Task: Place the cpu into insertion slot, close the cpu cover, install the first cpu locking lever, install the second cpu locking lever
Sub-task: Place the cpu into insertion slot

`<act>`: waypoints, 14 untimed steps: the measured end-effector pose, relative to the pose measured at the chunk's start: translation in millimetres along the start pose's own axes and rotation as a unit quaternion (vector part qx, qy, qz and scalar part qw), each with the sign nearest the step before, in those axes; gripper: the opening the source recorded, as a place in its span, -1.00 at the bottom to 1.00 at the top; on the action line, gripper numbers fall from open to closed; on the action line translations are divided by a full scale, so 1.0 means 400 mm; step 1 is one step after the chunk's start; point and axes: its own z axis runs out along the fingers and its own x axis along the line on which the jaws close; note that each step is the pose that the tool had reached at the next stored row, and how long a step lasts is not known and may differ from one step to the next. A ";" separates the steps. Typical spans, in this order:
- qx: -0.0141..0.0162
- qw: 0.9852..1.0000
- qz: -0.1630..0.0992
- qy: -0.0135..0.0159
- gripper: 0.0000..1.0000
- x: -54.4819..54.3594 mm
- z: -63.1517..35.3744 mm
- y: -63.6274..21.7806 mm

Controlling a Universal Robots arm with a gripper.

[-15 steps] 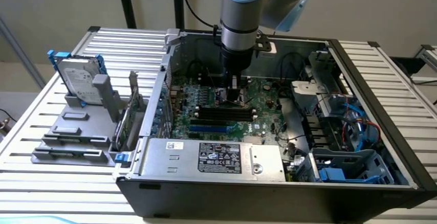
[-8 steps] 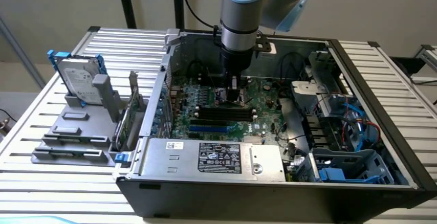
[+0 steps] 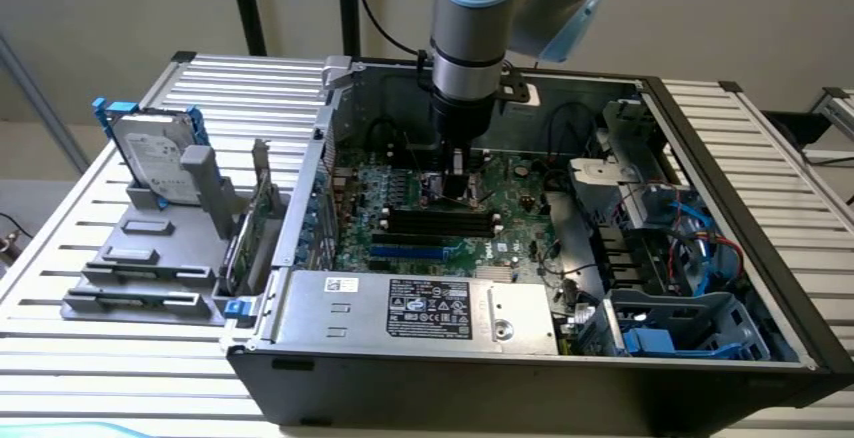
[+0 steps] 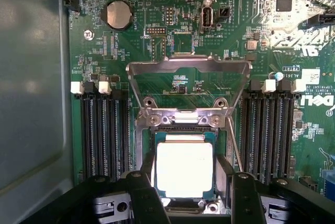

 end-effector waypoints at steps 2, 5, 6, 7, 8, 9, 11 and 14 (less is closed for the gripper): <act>0.000 1.000 0.000 0.000 0.08 0.001 0.001 0.000; 0.000 1.000 0.000 0.000 0.08 0.001 0.002 0.001; 0.000 1.000 0.000 0.000 0.08 0.002 0.002 0.001; 0.000 1.000 0.000 0.000 0.08 0.002 0.002 0.001; 0.000 1.000 0.000 0.000 0.08 0.002 0.002 0.001; 0.000 1.000 0.000 0.000 0.08 0.002 0.003 0.001; 0.000 1.000 0.000 0.000 0.08 0.003 0.003 0.001; 0.000 1.000 0.000 0.000 0.08 0.003 0.004 0.001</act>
